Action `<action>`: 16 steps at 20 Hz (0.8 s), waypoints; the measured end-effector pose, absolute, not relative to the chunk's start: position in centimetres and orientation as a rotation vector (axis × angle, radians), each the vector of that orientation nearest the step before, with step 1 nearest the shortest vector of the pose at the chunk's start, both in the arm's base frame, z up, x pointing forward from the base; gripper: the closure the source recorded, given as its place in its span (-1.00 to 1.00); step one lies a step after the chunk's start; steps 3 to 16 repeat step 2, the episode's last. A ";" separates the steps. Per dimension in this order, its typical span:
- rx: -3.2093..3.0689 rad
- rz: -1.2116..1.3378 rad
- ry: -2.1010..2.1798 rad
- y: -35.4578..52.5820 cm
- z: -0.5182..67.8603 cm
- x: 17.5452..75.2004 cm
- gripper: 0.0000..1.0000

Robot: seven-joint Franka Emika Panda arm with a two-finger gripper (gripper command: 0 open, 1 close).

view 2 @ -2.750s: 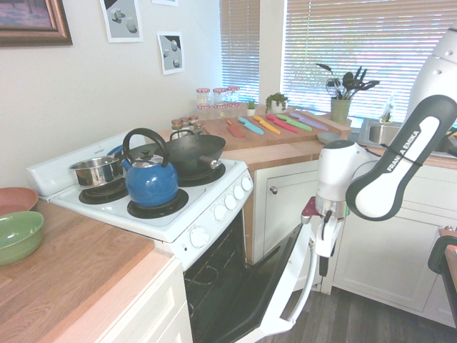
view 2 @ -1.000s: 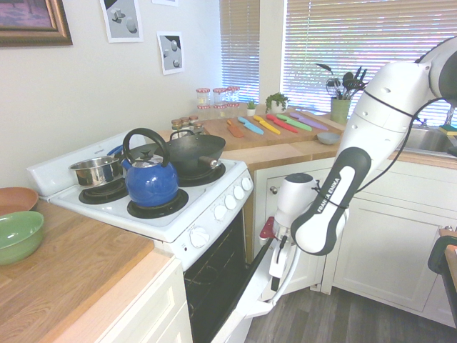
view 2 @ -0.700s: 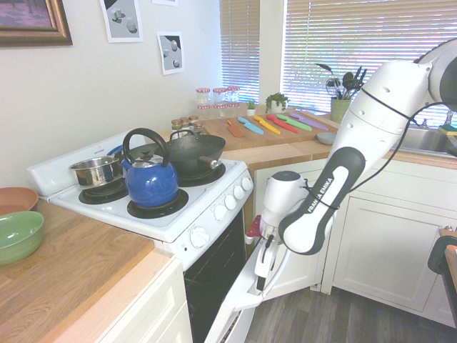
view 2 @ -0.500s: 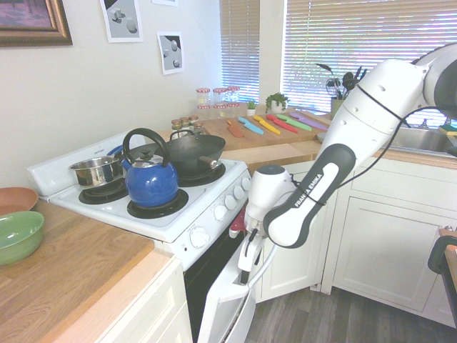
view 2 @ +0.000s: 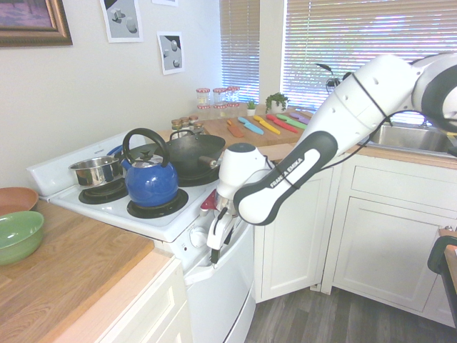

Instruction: Close the oven

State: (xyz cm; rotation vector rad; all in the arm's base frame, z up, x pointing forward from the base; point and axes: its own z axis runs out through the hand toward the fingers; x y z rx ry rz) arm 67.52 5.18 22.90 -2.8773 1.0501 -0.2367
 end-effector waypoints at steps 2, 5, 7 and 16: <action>-2.923 -0.071 1.076 2.8 24.9 64.7 -1.00; -2.923 -0.071 1.076 2.8 24.9 64.7 -1.00; -2.923 -0.071 1.076 2.8 24.9 64.7 -1.00; -2.923 -0.071 1.076 2.8 24.9 64.7 -1.00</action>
